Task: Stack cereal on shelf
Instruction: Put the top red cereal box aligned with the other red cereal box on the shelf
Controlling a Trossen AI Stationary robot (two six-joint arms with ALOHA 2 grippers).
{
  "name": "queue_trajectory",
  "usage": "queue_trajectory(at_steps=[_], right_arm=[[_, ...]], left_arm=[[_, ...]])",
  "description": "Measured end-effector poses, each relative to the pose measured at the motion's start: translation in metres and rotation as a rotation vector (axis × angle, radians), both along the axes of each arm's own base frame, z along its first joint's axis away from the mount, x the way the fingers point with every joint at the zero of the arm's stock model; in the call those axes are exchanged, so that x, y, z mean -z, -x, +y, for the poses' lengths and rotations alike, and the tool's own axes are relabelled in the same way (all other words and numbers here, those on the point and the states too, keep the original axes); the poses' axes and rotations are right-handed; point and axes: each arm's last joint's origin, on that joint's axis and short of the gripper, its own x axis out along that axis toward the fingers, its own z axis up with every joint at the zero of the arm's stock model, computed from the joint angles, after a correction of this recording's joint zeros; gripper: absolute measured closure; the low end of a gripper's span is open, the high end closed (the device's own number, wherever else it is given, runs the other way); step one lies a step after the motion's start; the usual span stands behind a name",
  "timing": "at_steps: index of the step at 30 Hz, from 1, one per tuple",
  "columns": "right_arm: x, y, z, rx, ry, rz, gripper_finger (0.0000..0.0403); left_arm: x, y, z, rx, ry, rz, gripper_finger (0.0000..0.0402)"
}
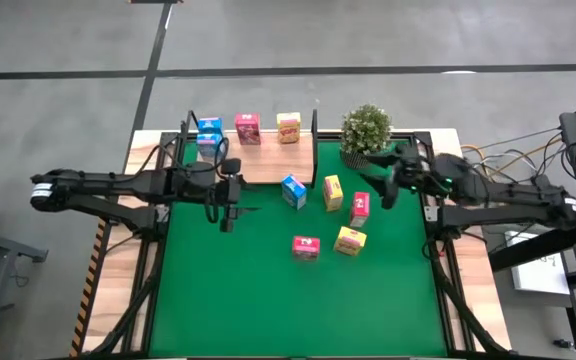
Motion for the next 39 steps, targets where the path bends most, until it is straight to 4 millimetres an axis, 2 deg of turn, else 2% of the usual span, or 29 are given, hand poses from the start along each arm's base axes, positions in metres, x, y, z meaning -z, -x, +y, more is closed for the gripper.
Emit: queue_trajectory(at_steps=[6,9,15,17,20,25,30,39], right_arm=[[-0.022,-0.023,-0.005,0.055,-0.196,0.315,0.0129],[-0.037,-0.035,-0.007,0.121,-0.305,0.417,0.0129],[-0.038,-0.055,-0.011,0.257,-0.480,0.777,0.0129],[-0.043,-0.060,-0.012,0.302,-0.523,0.844,0.0129],[-0.038,-0.067,-0.013,0.374,-0.576,0.976,0.0129],[-0.032,-0.074,-0.012,0.412,-0.689,1.092,0.0128],[-0.023,-0.081,-0.012,0.435,-0.750,1.115,0.0110],[-0.013,-0.090,-0.002,0.488,-0.786,1.094,0.0079]], left_arm=[[-0.005,0.011,0.000,-0.013,0.011,-0.004,0.0209],[-0.007,0.019,-0.001,-0.017,0.017,-0.001,0.0209],[-0.013,0.033,0.000,-0.070,0.005,-0.007,0.0209],[-0.014,0.038,0.001,-0.103,-0.011,-0.002,0.0209],[-0.016,0.044,0.002,-0.145,-0.027,-0.006,0.0209],[-0.018,0.050,0.003,-0.199,-0.027,-0.009,0.0209],[-0.016,0.051,0.003,-0.206,-0.030,-0.005,0.0209],[0.004,0.051,0.003,-0.236,-0.008,0.049,0.0209]])
